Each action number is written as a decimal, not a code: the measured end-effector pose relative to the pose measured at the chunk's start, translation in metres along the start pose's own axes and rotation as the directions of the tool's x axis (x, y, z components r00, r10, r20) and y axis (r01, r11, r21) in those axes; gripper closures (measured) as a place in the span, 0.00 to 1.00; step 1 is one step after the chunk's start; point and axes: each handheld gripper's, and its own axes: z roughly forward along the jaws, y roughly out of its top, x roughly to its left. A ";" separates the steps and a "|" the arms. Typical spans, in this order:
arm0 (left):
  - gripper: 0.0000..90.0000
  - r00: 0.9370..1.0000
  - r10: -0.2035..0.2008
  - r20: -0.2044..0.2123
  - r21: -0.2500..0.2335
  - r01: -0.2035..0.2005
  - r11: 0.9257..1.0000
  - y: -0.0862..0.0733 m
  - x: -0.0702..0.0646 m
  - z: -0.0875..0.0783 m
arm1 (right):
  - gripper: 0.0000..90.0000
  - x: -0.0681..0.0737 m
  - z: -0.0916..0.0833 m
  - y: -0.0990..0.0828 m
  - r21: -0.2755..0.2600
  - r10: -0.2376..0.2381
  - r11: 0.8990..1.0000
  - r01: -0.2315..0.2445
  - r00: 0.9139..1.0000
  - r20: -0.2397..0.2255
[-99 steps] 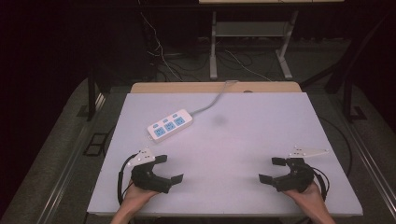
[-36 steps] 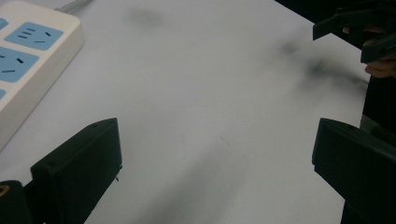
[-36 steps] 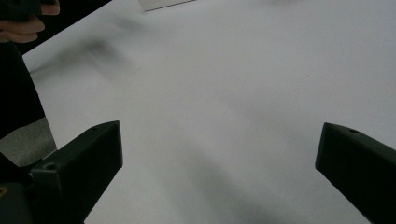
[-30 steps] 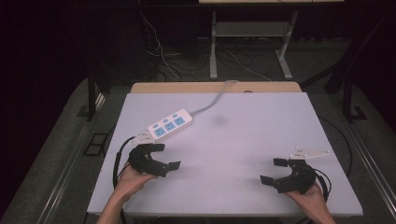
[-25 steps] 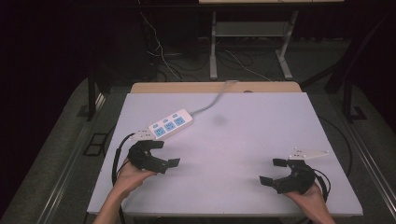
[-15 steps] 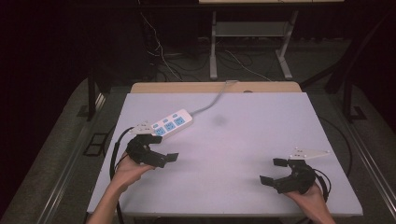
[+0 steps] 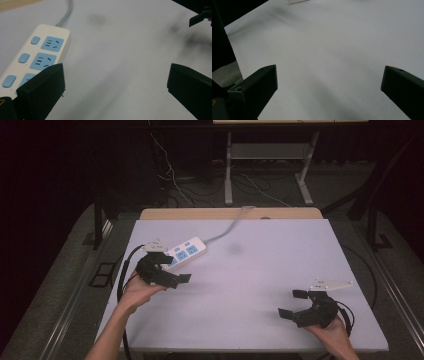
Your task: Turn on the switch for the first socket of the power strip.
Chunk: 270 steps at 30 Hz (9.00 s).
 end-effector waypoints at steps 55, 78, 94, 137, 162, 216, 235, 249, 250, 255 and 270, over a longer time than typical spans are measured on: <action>0.02 0.991 0.062 -0.123 0.168 -0.041 0.985 0.080 0.064 0.016 | 0.00 0.000 -0.007 -0.004 -0.013 0.010 1.000 -0.010 1.000 0.004; 0.38 0.987 0.021 -0.162 0.139 0.002 0.990 0.105 0.101 0.025 | 0.00 0.000 -0.007 -0.003 -0.016 0.008 1.000 -0.008 1.000 0.006; 0.91 0.983 -0.021 -0.184 0.099 0.039 0.994 0.103 0.113 0.046 | 0.00 -0.001 -0.006 -0.001 -0.020 0.005 1.000 -0.005 1.000 0.008; 0.99 0.977 -0.136 -0.165 0.129 0.158 0.979 0.061 0.132 0.100 | 0.00 -0.001 -0.004 0.000 -0.015 0.000 1.000 0.000 1.000 0.009; 0.99 0.970 -0.108 -0.216 0.152 0.143 0.978 0.046 0.123 0.108 | 0.00 0.000 -0.003 0.000 -0.011 -0.003 1.000 0.003 1.000 0.005; 1.00 0.963 -0.194 -0.186 -0.005 0.196 0.980 0.048 0.117 0.098 | 0.00 -0.004 -0.007 0.000 -0.031 0.017 0.999 -0.016 1.000 0.019; 0.99 0.963 -0.174 -0.206 -0.049 0.167 0.985 0.062 0.096 0.057 | 0.00 -0.004 -0.007 0.000 -0.041 0.025 0.999 -0.024 1.000 0.012; 0.77 0.966 -0.156 -0.205 -0.085 0.141 0.986 0.064 0.065 0.033 | 0.00 -0.006 -0.010 0.000 -0.063 0.042 0.997 -0.042 0.999 -0.006; 0.73 0.964 -0.161 -0.213 -0.091 0.144 0.985 0.063 0.064 0.031 | 0.00 -0.006 -0.010 0.000 -0.064 0.040 0.997 -0.041 0.999 -0.006; 0.52 0.966 -0.190 -0.174 -0.114 0.172 0.979 0.055 0.060 0.023 | 0.00 -0.006 -0.011 0.000 -0.065 0.043 0.997 -0.044 0.999 -0.008; 0.00 0.978 -0.182 -0.103 -0.071 0.176 0.982 0.026 0.039 0.017 | 0.00 -0.007 -0.010 0.000 -0.066 0.046 0.997 -0.047 0.999 -0.009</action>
